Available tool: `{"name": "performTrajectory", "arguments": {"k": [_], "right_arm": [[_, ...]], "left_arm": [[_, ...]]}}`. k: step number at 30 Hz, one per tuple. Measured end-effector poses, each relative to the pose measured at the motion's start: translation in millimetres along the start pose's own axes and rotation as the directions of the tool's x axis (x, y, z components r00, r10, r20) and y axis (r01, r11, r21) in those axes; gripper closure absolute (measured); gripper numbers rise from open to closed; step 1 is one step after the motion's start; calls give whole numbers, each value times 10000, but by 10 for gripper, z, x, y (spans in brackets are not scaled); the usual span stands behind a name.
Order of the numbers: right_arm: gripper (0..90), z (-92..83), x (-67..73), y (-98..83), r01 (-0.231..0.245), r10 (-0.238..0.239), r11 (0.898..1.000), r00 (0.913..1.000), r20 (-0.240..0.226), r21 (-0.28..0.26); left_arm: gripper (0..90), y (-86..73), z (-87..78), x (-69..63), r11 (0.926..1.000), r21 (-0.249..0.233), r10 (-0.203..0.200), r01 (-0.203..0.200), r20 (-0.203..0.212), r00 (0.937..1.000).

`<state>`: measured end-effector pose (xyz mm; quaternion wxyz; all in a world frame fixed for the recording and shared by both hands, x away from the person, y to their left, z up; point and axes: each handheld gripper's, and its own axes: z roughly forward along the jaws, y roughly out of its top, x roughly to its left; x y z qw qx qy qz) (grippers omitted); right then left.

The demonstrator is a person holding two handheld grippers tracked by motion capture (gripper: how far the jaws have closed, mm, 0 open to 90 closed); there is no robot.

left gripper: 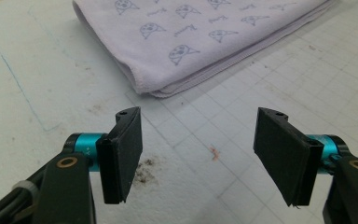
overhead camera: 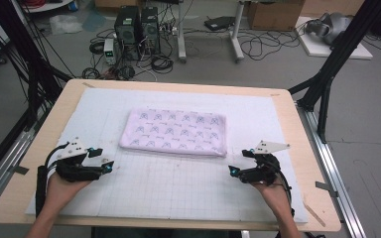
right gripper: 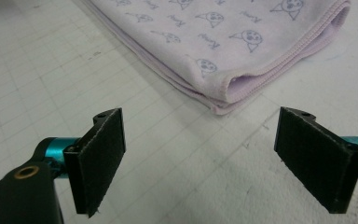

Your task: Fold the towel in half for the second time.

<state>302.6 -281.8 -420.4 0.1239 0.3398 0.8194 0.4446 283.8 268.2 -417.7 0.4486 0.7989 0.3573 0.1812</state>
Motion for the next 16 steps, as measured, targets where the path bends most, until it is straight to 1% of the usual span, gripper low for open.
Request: {"name": "performTrajectory", "arguments": {"k": [3,8,13,16], "right_arm": [[153,-48,32,-38,50,-50,10000,9999,127,-26],[147,-97,85,-102,3,-3,10000,10000,98,-68],[142,-112,126,-125,138,-137,9999,9998,129,-42],[137,-118,136,-123,146,-145,9998,9998,142,-120]], "left_arm": [[329,-25,-25,-32,10000,-5,2,-2,74,10000],[327,-40,-74,-55,9999,-169,-19,20,30,10000],[324,-46,-57,-63,10000,-100,0,1,31,10000],[324,-46,-54,-67,9999,-121,21,-21,38,10000]]}}
